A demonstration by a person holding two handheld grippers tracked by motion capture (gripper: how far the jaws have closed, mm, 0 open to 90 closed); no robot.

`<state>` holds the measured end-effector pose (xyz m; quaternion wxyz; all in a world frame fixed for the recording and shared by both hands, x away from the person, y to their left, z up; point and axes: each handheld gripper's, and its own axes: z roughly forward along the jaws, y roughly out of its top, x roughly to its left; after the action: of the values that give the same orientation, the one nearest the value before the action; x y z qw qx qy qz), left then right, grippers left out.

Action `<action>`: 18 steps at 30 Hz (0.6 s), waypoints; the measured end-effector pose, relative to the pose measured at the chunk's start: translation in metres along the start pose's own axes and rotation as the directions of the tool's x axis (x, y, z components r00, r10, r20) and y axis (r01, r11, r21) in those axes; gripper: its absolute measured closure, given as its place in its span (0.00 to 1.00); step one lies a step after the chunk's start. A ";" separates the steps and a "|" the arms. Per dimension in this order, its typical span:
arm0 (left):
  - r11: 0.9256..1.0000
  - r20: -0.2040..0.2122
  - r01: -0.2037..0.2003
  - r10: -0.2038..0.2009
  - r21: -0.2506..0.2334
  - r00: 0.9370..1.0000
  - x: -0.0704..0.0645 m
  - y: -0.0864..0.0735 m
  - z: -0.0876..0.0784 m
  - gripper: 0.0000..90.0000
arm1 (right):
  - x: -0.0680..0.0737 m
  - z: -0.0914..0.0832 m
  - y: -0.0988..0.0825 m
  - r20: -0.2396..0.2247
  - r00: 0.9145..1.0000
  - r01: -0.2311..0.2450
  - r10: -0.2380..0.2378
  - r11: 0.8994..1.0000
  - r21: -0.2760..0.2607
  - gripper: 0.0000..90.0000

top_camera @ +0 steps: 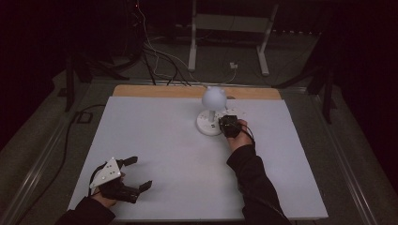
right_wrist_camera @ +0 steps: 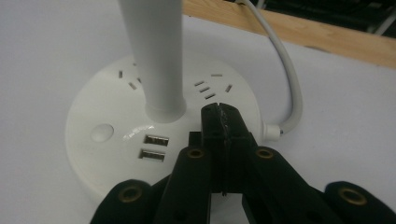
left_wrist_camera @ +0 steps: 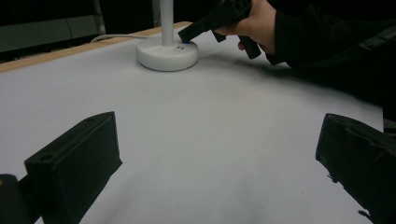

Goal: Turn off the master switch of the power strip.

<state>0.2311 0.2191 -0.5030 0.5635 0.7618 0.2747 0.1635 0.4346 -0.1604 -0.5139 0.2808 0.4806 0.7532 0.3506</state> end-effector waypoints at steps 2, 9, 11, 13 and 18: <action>1.000 0.001 -0.003 0.003 0.004 1.000 0.000 0.000 0.000 0.00 | 0.004 0.000 0.002 0.023 0.999 0.025 -0.025 1.000 0.016 1.00; 1.000 -0.003 -0.001 0.001 0.004 1.000 0.001 0.000 0.000 0.00 | 0.001 0.001 0.001 0.011 1.000 -0.004 0.004 1.000 -0.004 1.00; 1.000 -0.004 -0.002 0.002 0.003 1.000 0.001 0.000 0.000 0.00 | 0.002 0.001 0.001 0.015 1.000 -0.006 0.006 1.000 -0.003 1.00; 1.000 -0.004 -0.007 0.008 0.004 1.000 -0.001 0.000 0.000 0.00 | 0.001 0.001 0.001 0.012 1.000 -0.017 0.017 1.000 -0.001 1.00; 1.000 -0.005 -0.006 0.006 0.007 1.000 0.000 0.000 0.000 0.00 | -0.001 0.001 0.000 0.000 1.000 -0.030 0.030 1.000 -0.003 1.00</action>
<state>0.2310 0.2186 -0.5031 0.5598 0.7641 0.2742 0.1660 0.4357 -0.1608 -0.5139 0.2763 0.4913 0.7454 0.3559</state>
